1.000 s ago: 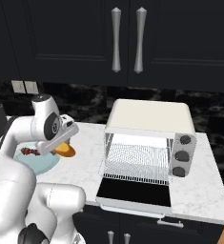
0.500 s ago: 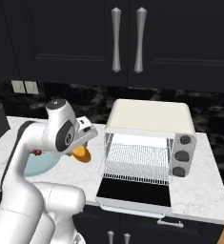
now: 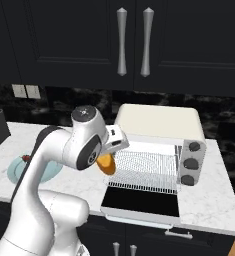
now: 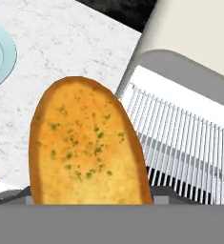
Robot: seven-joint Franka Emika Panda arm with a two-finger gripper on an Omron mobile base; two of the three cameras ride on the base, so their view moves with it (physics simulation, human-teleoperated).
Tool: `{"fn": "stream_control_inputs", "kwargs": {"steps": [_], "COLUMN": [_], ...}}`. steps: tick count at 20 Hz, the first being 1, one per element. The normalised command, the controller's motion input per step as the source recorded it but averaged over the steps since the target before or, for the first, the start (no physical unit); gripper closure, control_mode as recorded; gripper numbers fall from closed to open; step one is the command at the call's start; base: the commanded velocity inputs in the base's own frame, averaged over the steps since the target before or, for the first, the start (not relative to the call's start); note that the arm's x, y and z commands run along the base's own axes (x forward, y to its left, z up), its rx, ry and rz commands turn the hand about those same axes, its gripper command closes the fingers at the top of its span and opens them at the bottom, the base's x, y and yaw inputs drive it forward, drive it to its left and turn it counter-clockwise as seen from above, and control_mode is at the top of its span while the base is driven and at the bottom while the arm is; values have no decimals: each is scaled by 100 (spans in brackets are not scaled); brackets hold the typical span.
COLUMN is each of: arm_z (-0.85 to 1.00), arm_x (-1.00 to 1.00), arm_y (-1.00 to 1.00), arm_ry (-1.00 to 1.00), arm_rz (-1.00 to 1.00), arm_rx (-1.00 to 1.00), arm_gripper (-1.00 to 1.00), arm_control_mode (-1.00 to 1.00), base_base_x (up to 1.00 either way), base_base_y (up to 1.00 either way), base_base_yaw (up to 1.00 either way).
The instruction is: Pick up the kebab skewer and baguette bread, and place them inside the toaster oven. Close the toaster oven door and start by setting the timer.
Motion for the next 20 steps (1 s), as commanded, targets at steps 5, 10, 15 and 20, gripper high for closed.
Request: {"fn": "stream_control_inputs", "kwargs": {"steps": [5, 10, 15, 20], "arm_z": [30, 1, 0, -17], "arm_x": [-1, 0, 0, -3], "arm_y": [-98, -70, -5, 0], "arm_ry": [-1, -12, -18, -21], "arm_rz": [-27, -32, -55, -73], "arm_rx": [24, 34, 22, 23], "arm_gripper": [100, 100, 100, 100], "arm_control_mode": [-100, -100, -100, -100], "base_base_x": [0, 0, 0, 0], "base_base_y": [0, 0, 0, 0], "base_base_yaw": [0, 0, 0, 0]}}
